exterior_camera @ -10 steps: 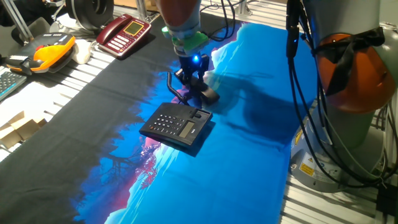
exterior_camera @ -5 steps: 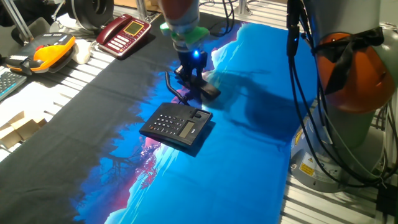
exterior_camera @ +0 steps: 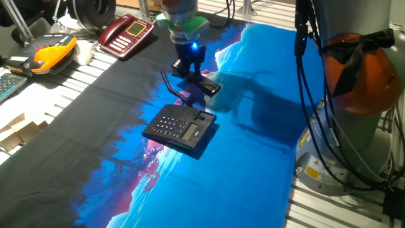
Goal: Place the handset of the telephone on the corresponding phone cradle
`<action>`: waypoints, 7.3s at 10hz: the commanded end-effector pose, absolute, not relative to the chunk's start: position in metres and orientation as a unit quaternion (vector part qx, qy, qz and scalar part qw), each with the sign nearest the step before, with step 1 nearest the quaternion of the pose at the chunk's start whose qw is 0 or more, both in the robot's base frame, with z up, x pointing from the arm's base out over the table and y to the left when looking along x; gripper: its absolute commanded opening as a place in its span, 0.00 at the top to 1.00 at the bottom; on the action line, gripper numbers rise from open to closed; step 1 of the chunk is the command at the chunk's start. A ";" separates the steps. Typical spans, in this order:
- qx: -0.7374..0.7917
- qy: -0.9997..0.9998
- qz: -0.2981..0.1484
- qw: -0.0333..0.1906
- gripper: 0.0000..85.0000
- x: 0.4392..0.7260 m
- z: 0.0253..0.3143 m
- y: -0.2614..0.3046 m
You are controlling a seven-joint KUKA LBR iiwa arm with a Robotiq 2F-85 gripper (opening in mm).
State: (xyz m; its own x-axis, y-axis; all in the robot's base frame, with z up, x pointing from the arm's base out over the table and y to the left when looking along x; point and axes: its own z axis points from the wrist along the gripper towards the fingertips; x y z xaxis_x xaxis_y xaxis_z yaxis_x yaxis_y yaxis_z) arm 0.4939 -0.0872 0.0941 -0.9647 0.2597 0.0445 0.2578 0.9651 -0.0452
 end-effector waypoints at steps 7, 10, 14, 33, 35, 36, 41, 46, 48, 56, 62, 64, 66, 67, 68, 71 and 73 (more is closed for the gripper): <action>-0.097 -0.995 0.011 0.034 1.00 0.497 0.106 -0.012; -0.092 -0.995 0.008 0.041 1.00 0.490 0.098 0.012; -0.061 -0.997 -0.001 0.048 1.00 0.490 0.094 0.018; -0.027 -0.996 0.018 0.085 1.00 0.480 0.071 0.029; -0.022 -0.995 0.019 0.092 1.00 0.480 0.071 0.029; -0.023 -0.995 0.020 0.092 1.00 0.480 0.070 0.030; -0.050 -0.994 0.009 0.096 1.00 0.480 0.069 0.030; -0.045 -0.994 0.012 0.095 1.00 0.480 0.068 0.030; -0.039 -0.995 0.014 0.092 1.00 0.480 0.069 0.029; -0.053 -0.993 0.006 0.108 1.00 0.480 0.069 0.030; -0.046 -0.990 -0.003 0.130 1.00 0.480 0.069 0.030; -0.044 -0.991 -0.009 0.123 1.00 0.480 0.069 0.030; -0.043 -0.992 0.005 0.117 1.00 0.480 0.069 0.030; -0.049 -0.993 0.001 0.110 1.00 0.480 0.069 0.030; -0.051 -0.993 0.002 0.107 1.00 0.480 0.069 0.030; -0.050 -0.993 0.003 0.109 1.00 0.480 0.069 0.030; -0.047 -0.993 0.005 0.107 1.00 0.479 0.070 0.029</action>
State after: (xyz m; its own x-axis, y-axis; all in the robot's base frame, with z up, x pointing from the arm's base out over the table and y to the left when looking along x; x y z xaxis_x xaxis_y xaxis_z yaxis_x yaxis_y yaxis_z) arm 0.4785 0.0293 0.0708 -0.9730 0.0933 0.2112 0.0914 0.9956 -0.0191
